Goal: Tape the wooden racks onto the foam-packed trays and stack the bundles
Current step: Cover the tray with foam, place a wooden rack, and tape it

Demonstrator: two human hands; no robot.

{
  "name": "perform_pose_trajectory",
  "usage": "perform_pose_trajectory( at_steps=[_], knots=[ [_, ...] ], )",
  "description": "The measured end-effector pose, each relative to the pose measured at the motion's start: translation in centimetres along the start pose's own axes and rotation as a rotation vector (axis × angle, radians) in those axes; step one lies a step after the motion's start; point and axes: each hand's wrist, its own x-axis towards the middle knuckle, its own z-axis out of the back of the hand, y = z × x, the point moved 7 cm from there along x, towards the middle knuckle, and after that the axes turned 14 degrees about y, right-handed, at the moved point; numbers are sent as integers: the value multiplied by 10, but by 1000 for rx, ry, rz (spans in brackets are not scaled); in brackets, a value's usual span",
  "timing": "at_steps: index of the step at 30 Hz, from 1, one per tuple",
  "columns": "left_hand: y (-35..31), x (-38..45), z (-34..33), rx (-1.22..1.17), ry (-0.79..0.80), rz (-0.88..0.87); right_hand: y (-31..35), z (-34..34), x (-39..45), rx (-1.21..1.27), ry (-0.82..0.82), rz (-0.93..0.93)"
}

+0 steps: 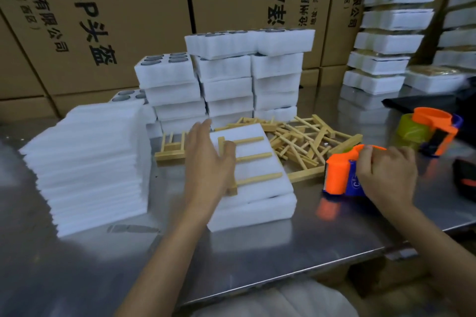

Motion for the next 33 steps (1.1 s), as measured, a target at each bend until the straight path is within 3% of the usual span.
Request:
perform_pose_trajectory(
  at_steps=[2,6,9,11,17,22,28,33],
  knots=[
    [-29,-5,-11,81,17,-165,2,16,9,83,-126,-2],
    [-65,-5,-51,54,354,-235,30,53,20,315,-269,68],
    [-85,-8,-73,-182,647,-184,58,75,23,389,-263,137],
    [-95,-12,-76,-364,727,-147,69,84,26,392,-228,131],
    [-78,-10,-56,-730,652,-15,91,95,25,458,-236,198],
    [-68,-6,-44,-795,593,17,98,91,22,531,-228,208],
    [-63,-8,-32,-881,368,56,111,94,17,571,-227,233],
    [-62,-6,-20,-1141,203,55,119,79,24,640,-71,229]
  ],
)
